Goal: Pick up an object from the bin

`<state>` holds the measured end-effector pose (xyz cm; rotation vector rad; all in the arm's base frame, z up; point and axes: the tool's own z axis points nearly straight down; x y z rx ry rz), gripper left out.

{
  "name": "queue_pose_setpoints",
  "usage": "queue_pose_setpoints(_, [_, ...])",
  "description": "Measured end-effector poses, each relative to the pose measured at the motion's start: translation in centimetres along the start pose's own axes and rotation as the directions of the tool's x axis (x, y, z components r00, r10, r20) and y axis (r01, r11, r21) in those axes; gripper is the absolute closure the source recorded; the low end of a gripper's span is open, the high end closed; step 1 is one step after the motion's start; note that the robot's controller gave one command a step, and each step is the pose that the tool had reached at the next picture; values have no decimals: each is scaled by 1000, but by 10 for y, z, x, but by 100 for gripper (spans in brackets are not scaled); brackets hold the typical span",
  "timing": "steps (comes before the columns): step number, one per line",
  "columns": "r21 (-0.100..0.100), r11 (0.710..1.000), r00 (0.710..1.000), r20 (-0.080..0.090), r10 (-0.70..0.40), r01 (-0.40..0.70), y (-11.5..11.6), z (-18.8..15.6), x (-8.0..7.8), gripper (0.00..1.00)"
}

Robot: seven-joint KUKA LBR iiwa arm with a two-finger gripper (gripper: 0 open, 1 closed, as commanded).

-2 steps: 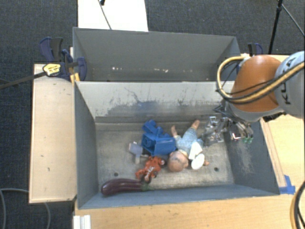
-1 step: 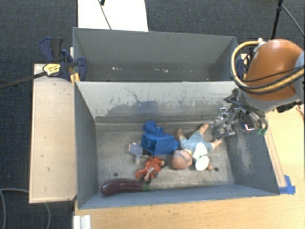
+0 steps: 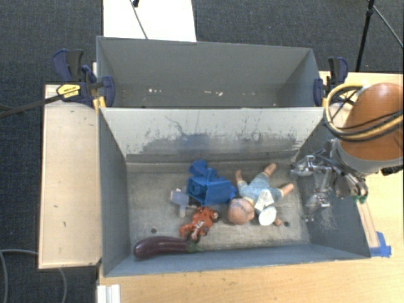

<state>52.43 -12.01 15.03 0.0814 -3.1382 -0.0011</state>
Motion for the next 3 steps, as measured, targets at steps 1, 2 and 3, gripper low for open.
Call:
queue_pose_setpoints(1, [1, 1000, 1000, 5, -4, 4, 1, -3, -2, 0])
queue_pose_setpoints(2, [-1, 888, 888, 7, 461, -461, 76, 60, -2, 100])
queue_pose_setpoints(3, [-1, 888, 888, 7, 459, -459, 76, 60, -2, 100])
